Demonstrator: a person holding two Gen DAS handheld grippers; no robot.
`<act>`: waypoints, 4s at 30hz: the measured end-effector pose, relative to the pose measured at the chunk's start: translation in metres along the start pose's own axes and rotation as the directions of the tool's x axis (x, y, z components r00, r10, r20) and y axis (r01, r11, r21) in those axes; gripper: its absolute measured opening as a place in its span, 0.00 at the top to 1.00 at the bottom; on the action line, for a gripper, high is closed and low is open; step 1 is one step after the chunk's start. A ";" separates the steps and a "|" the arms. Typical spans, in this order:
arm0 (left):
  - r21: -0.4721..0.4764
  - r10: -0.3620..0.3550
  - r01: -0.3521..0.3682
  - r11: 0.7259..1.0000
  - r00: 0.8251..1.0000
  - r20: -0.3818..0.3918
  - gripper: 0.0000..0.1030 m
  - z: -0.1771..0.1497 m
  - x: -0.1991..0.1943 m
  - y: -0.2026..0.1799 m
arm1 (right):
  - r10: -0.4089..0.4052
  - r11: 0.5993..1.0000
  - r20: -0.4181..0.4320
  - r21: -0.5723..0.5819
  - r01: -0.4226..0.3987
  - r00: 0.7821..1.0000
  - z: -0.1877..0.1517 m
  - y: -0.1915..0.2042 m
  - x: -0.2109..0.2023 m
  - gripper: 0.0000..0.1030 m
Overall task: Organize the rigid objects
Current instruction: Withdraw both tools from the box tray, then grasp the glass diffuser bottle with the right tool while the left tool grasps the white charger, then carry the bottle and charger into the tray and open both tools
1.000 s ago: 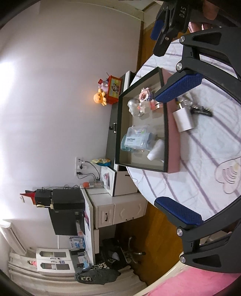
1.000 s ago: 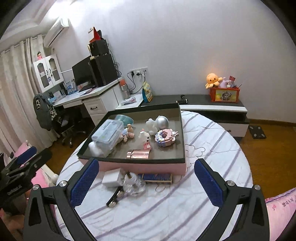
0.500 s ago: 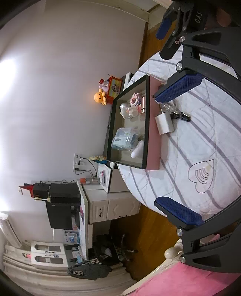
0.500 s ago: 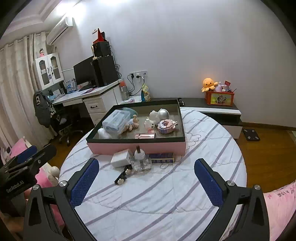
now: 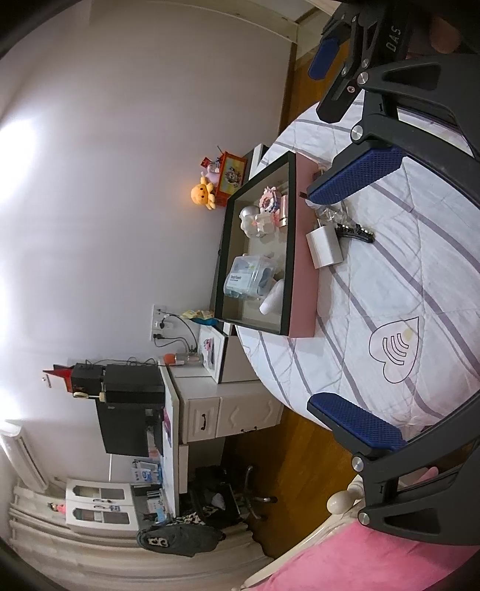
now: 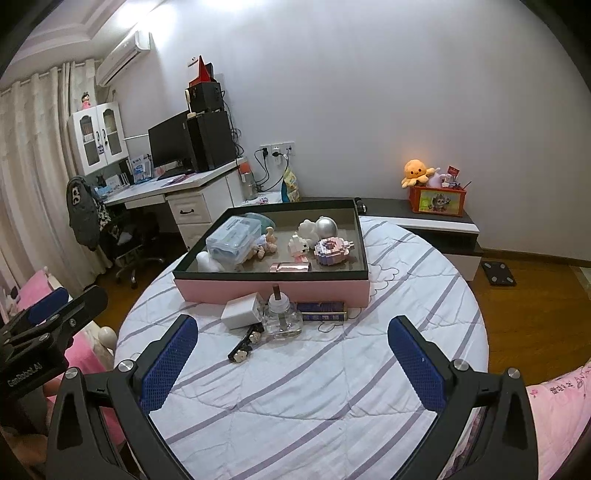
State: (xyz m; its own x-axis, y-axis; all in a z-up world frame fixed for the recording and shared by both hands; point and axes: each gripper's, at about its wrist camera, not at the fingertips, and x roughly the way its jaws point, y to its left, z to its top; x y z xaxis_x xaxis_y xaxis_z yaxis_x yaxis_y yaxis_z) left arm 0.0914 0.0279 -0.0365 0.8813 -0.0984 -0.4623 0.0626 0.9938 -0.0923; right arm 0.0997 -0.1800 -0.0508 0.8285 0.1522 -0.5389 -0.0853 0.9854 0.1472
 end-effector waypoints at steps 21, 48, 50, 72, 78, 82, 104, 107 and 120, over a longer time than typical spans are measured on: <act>-0.012 -0.030 0.029 0.999 0.995 -0.096 0.00 -0.017 0.062 -0.001 | -0.002 0.998 -0.171 -0.055 -0.007 0.985 -0.012 -0.008 0.085 0.00; 0.000 -0.084 0.087 0.996 0.969 -0.234 0.00 -0.030 0.133 -0.013 | 0.051 0.998 -0.257 -0.032 -0.061 0.965 -0.019 -0.021 0.146 0.50; 0.009 -0.095 0.100 0.995 0.965 -0.246 0.00 -0.029 0.139 -0.020 | 0.048 0.998 -0.255 -0.025 -0.056 0.966 -0.019 -0.026 0.144 0.50; -0.083 -0.196 0.178 0.980 0.926 -0.323 0.37 -0.025 0.184 -0.020 | 0.051 0.999 -0.245 0.029 -0.045 0.968 -0.021 -0.049 0.140 0.50; -0.067 -0.172 0.160 0.985 0.945 -0.278 0.37 -0.026 0.160 -0.008 | 0.073 0.997 -0.240 0.027 -0.068 0.968 -0.021 -0.045 0.134 0.50; -0.069 -0.161 0.148 0.986 0.954 -0.253 0.37 -0.022 0.146 0.003 | 0.094 0.996 -0.221 0.011 -0.094 0.971 -0.012 -0.037 0.124 0.50; -0.036 -0.235 0.233 0.972 0.964 -0.127 0.37 0.097 0.177 -0.020 | 0.043 0.991 -0.114 -0.118 -0.057 0.993 0.124 -0.030 0.139 0.50; -0.037 -0.237 0.234 0.972 0.962 -0.138 0.37 0.100 0.191 -0.027 | 0.037 0.992 -0.133 -0.111 -0.052 0.990 0.125 -0.033 0.152 0.50; -0.008 -0.201 0.203 0.979 0.961 -0.193 0.37 0.090 0.232 -0.049 | 0.028 0.996 -0.199 -0.078 -0.044 0.980 0.115 -0.053 0.198 0.50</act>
State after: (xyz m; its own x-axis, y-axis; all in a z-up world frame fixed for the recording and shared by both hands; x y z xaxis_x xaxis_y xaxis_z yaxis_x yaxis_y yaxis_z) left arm 0.3351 -0.0386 -0.0596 0.7436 -0.3040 -0.5955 0.2362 0.9527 -0.1914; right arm 0.3321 -0.2111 -0.0696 0.6989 0.1917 -0.6890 -0.1650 0.9806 0.1055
